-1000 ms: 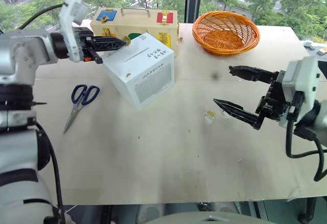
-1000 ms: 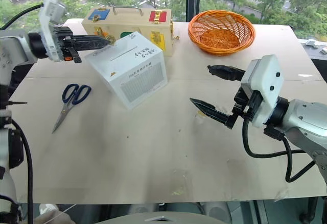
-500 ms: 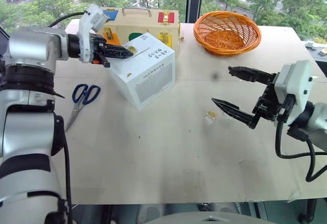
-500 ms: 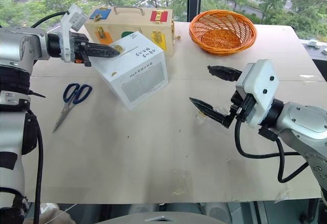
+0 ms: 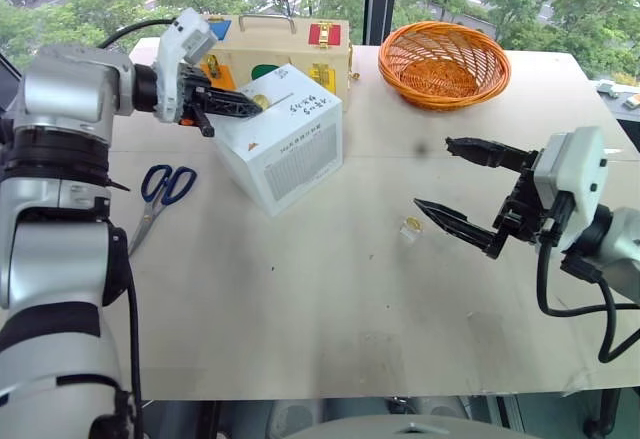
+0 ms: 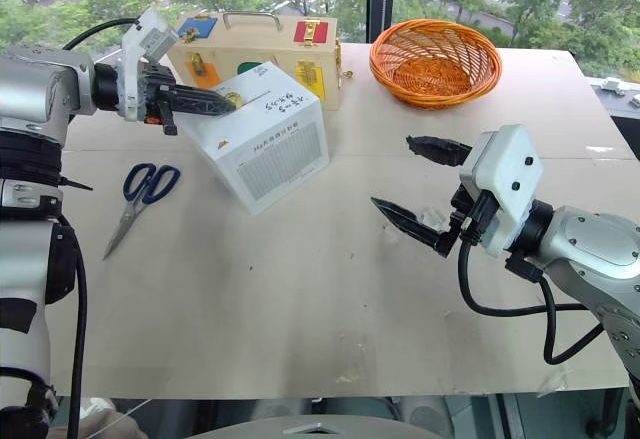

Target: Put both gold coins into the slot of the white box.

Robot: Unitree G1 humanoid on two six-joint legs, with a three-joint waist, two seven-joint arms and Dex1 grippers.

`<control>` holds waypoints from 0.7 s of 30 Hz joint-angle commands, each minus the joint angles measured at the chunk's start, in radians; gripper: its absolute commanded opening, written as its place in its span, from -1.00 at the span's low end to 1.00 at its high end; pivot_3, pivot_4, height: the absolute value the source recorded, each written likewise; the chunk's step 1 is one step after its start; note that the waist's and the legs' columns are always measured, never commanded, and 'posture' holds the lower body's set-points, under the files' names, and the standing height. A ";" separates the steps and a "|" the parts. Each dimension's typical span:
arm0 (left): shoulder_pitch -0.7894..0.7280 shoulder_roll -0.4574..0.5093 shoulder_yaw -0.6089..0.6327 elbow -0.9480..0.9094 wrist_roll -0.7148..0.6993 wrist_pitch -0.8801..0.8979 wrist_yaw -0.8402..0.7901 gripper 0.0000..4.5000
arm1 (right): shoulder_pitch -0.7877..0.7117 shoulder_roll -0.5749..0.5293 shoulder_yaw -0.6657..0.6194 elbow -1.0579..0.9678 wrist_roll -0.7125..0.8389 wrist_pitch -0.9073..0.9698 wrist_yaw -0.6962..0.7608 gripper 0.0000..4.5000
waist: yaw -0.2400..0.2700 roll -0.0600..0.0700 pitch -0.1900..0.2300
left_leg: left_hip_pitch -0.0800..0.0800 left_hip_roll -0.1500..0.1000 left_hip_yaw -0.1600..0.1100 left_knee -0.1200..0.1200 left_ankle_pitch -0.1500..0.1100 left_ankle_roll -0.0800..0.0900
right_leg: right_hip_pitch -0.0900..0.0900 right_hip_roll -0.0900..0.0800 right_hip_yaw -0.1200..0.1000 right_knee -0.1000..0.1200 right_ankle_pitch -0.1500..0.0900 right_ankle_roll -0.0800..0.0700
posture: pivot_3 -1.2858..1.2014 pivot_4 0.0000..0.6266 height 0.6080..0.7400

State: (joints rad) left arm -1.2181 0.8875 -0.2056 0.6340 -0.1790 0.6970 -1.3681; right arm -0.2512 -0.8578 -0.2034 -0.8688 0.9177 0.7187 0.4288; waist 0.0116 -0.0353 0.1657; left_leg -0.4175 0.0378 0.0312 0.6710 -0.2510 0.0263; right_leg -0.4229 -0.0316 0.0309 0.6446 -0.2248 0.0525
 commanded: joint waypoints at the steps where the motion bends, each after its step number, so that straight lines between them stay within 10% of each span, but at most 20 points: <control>1: 0.016 -0.001 -0.001 -0.028 0.034 -0.002 0.022 -1.00 | 0.002 -0.007 -0.026 -0.023 0.002 -0.012 0.003 0.90 | 0.000 0.000 0.000 | 0.000 0.000 0.000 0.000 0.000 0.000 | 0.000 0.000 0.000 0.000 0.000 0.000 | 0.03 -0.52 1.00; 12: 0.044 -0.003 0.018 -0.068 0.046 0.002 0.047 -1.00 | -0.001 -0.008 -0.022 -0.025 -0.004 -0.021 0.021 0.90 | 0.000 0.000 0.000 | 0.002 0.000 0.000 0.002 0.000 0.000 | 0.001 0.000 0.000 0.003 0.000 0.000 | 0.03 -0.52 1.00; 18: 0.072 0.000 0.066 -0.151 0.007 0.070 0.069 -0.10 | -0.010 0.010 -0.039 -0.032 0.023 -0.050 0.038 0.92 | -0.001 0.000 0.000 | 0.002 0.000 0.000 0.002 0.000 0.000 | 0.001 0.000 0.000 0.004 0.000 0.000 | 0.03 -0.52 1.00; 21: 0.087 0.001 0.095 -0.183 -0.012 0.089 0.081 -0.10 | -0.020 0.022 -0.039 -0.025 0.044 -0.058 0.035 0.92 | -0.001 0.000 0.000 | 0.002 0.000 -0.001 0.003 0.000 0.000 | 0.001 0.000 0.000 0.005 0.000 0.000 | 0.03 -0.52 1.00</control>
State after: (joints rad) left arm -1.1364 0.8780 -0.1377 0.4779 -0.1787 0.7733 -1.2974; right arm -0.2544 -0.8398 -0.2115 -0.8740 0.9441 0.6881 0.4638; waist 0.0109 -0.0353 0.1653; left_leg -0.4157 0.0378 0.0307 0.6736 -0.2508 0.0263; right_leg -0.4220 -0.0315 0.0310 0.6494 -0.2247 0.0525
